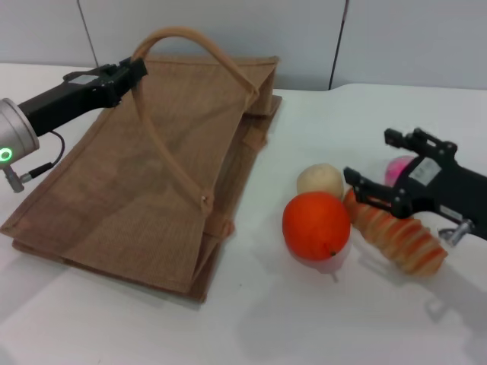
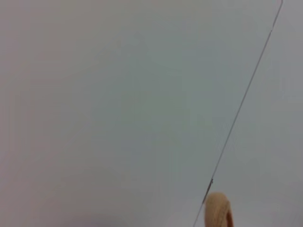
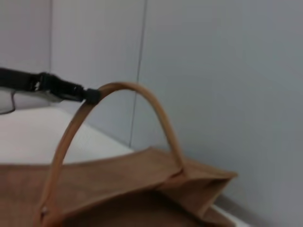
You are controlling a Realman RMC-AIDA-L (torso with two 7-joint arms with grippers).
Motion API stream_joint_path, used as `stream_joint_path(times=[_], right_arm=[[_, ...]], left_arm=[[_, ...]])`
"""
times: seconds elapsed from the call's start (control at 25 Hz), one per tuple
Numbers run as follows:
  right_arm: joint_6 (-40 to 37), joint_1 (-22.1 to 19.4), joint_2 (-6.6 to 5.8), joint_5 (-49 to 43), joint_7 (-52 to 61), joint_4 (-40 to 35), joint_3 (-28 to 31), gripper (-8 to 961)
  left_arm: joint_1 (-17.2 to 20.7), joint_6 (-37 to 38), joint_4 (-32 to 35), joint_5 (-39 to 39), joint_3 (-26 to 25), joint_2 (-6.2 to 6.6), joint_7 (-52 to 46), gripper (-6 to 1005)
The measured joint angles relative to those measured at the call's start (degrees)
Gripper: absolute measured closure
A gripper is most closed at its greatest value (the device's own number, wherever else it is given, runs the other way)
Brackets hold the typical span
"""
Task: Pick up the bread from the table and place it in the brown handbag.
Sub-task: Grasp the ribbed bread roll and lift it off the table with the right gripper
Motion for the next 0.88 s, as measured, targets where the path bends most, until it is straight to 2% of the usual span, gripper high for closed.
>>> stream_joint_path(times=[0.08, 0.2, 0.24, 0.28, 0.4, 0.48, 0.56, 0.68, 0.72, 0.76, 0.84, 0.88], right_arm=[[-5.2, 0.0, -0.78, 0.0, -0.1, -1.4, 1.5, 96], [-14.8, -0.2, -0.79, 0.0, -0.4, -2.3, 4.9, 96], [-20.4, -0.8, -0.45, 0.0, -1.3, -2.9, 7.6, 96], [-20.4, -0.8, -0.45, 0.0, -1.3, -2.9, 7.6, 96], [-28.2, -2.4, 1.64, -0.1, -5.2, -3.2, 12.9, 95], [-33.8, -4.4, 4.00, -0.1, -9.4, -3.3, 18.0, 95], [-41.0, -7.0, 7.51, -0.1, -15.5, -3.3, 24.8, 95], [-52.7, -11.4, 14.13, -0.2, -25.9, -3.9, 36.9, 94], [-56.9, -13.0, 16.61, -0.1, -30.0, -4.2, 41.3, 93], [-61.6, -14.4, 19.65, -0.2, -34.3, -4.4, 46.4, 92], [-68.7, -15.9, 23.67, -0.1, -39.7, -4.6, 53.8, 89], [-72.4, -16.0, 24.94, -0.2, -41.5, -4.4, 56.6, 88]], left_arm=[[0.1, 0.3, 0.4, 0.0, 0.0, -0.04, 0.8, 878], [0.4, 1.3, 0.8, -0.1, 0.0, -0.04, 1.7, 878], [0.4, 1.6, 1.0, -0.4, 0.0, -0.01, 2.0, 878], [0.4, 1.6, 1.0, -0.4, 0.0, -0.01, 2.0, 878], [0.5, 2.0, 1.1, -0.7, 0.0, 0.01, 2.1, 878], [0.5, 2.0, 1.1, -0.7, 0.0, 0.01, 2.2, 878], [0.5, 2.0, 1.1, -0.7, 0.0, 0.01, 2.2, 878], [0.5, 2.0, 1.1, -0.7, 0.0, 0.00, 2.2, 878], [0.5, 1.9, 1.1, -0.7, 0.0, 0.00, 2.3, 878], [0.5, 1.9, 1.1, -0.7, 0.0, 0.00, 2.3, 878], [0.5, 1.9, 1.1, -0.7, 0.0, -0.01, 2.4, 878], [0.5, 2.0, 1.1, -0.7, 0.0, -0.01, 2.4, 878]])
